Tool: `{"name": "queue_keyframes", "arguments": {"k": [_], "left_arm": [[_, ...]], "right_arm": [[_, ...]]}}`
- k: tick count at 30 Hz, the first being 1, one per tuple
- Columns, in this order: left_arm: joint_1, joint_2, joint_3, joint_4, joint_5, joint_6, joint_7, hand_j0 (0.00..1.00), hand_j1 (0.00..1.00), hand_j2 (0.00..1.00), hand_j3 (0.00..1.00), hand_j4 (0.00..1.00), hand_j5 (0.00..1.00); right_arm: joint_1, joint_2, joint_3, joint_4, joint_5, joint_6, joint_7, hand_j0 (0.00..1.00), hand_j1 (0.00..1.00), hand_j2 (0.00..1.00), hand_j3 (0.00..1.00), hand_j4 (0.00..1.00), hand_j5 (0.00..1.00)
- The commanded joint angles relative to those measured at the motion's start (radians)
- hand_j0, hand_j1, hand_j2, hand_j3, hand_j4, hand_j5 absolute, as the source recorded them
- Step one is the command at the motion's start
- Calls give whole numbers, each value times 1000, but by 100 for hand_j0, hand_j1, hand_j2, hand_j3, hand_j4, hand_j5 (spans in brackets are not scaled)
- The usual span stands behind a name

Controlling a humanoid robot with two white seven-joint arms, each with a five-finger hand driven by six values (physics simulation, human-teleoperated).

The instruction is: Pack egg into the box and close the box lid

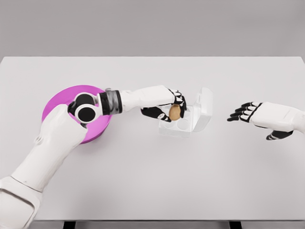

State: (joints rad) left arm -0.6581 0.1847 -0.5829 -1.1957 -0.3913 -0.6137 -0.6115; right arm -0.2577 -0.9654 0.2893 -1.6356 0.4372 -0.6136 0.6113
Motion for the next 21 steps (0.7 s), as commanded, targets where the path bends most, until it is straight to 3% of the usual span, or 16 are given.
{"name": "queue_keyframes", "arguments": {"k": [1, 4, 8, 13, 16, 21], "left_arm": [[0, -11, 5, 25, 8, 3, 1, 45, 45, 45, 45, 45, 45], [-2, -11, 5, 34, 9, 3, 1, 46, 46, 46, 46, 46, 46], [-6, -19, 5, 54, 9, 3, 1, 47, 47, 47, 47, 47, 47], [-11, -30, 6, 91, 9, 3, 1, 48, 48, 48, 48, 48, 48], [-12, -31, 8, 99, 8, 3, 1, 51, 51, 51, 51, 51, 51], [-21, -31, 9, 123, 9, 3, 1, 69, 69, 69, 69, 69, 69]], "right_arm": [[2, -13, -2, -27, -20, 3, 0, 100, 100, 100, 100, 100, 100], [6, -18, -2, -29, -31, 3, 0, 100, 100, 100, 100, 100, 100], [32, -115, -19, -24, -40, 3, 0, 100, 100, 100, 100, 100, 100], [43, -113, -30, -50, -63, 3, 0, 100, 100, 100, 100, 100, 100], [37, -107, -33, -18, -67, 3, 0, 100, 100, 100, 100, 100, 100], [38, -99, -29, -38, -71, 3, 0, 100, 100, 100, 100, 100, 100]]}}
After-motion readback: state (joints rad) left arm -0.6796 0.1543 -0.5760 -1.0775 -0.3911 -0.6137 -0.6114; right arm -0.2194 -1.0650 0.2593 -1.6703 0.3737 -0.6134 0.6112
